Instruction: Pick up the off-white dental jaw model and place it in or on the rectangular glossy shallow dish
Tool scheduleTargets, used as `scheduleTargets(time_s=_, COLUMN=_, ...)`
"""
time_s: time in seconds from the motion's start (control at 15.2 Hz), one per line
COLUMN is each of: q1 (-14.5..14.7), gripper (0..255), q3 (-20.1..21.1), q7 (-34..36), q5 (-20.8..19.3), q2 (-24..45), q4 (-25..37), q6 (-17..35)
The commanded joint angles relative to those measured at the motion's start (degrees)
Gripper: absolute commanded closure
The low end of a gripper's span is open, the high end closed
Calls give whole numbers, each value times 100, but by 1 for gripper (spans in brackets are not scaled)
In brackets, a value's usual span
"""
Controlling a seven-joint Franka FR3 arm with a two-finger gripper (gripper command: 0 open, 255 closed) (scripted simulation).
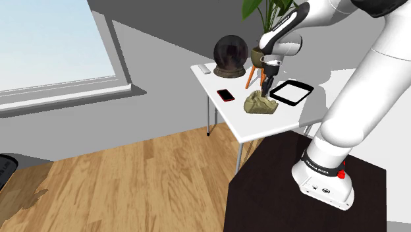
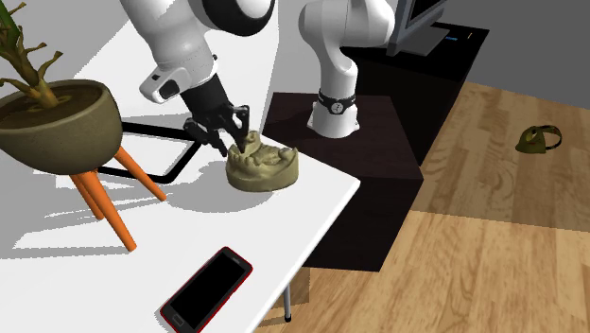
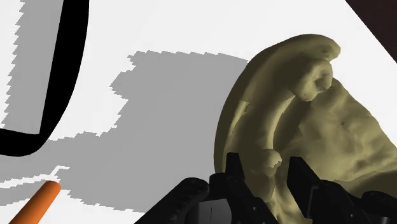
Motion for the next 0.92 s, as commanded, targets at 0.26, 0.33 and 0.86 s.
scheduleTargets(time_s=0.26, q1=-35, gripper=255, q3=52, q7=250, q5=-257, q2=-366, q4=179, q6=-462)
scheduleTargets(time_s=0.33, q1=-41, gripper=255, q3=63, q7=286, q5=-290, q2=-419, q4=215, q6=-539)
scheduleTargets(time_s=0.86, q1=-75, gripper=255, q3=156, q7=527, q5=-492, q2=-780, q4=548, q6=-1164)
